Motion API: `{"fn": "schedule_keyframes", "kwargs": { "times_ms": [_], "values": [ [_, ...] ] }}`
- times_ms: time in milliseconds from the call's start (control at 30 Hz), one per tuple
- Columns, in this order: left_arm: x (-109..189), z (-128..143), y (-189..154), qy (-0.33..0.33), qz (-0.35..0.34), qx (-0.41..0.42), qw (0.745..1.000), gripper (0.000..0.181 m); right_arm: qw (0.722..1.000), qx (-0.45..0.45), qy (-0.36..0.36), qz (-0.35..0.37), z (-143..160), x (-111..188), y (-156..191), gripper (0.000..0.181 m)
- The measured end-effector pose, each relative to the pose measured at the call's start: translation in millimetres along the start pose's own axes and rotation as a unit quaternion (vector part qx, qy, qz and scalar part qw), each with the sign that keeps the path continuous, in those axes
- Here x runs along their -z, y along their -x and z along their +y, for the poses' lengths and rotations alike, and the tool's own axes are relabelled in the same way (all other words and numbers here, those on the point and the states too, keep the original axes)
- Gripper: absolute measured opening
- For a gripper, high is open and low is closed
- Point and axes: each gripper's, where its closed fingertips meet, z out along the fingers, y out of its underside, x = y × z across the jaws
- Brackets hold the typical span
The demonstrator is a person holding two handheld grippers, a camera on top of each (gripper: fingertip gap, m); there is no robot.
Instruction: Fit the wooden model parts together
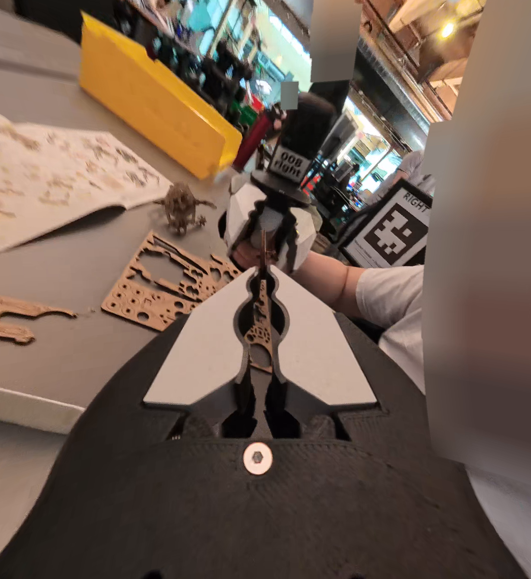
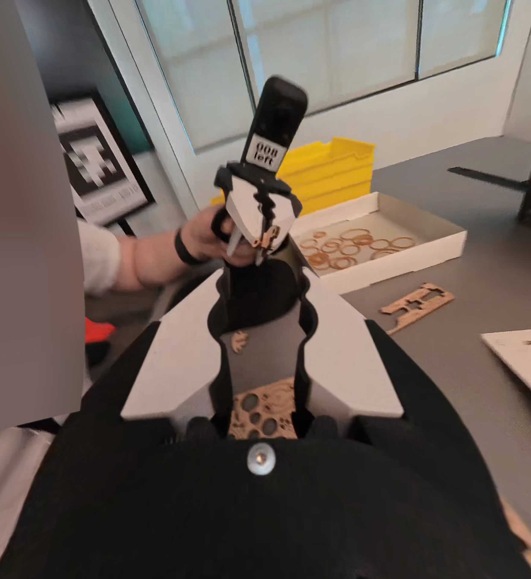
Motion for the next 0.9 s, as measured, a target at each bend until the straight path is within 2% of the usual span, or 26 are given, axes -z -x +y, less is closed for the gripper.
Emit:
{"fn": "schedule_keyframes", "kwargs": {
  "times_ms": [33, 133, 267, 467, 767, 900],
  "values": [
    [0, -3, 0, -0.010, -0.007, -0.014, 1.000, 0.001, 0.999, -0.040, -0.019, -0.018, -4, -1, 2, 0.046],
    [-1, -4, -4, -0.019, -0.007, -0.029, 0.999, 0.001, 0.987, -0.144, -0.042, -0.049, -7, -5, 3, 0.046],
    [-6, 0, -6, -0.011, -0.003, -0.026, 1.000, 0.001, 0.971, -0.212, -0.063, -0.095, -8, -6, 7, 0.044],
    [-10, 4, -4, -0.005, -0.007, -0.027, 1.000, 0.001, 0.968, -0.221, -0.059, -0.105, -3, -7, 8, 0.032],
    [-12, 8, -3, 0.005, -0.024, -0.046, 0.999, 0.001, 0.965, -0.233, -0.055, -0.104, 0, -9, 8, 0.027],
    [-14, 10, -5, 0.009, -0.021, -0.045, 0.999, 0.001, 0.967, -0.228, -0.051, -0.103, 1, -9, 8, 0.015]
  ]
}}
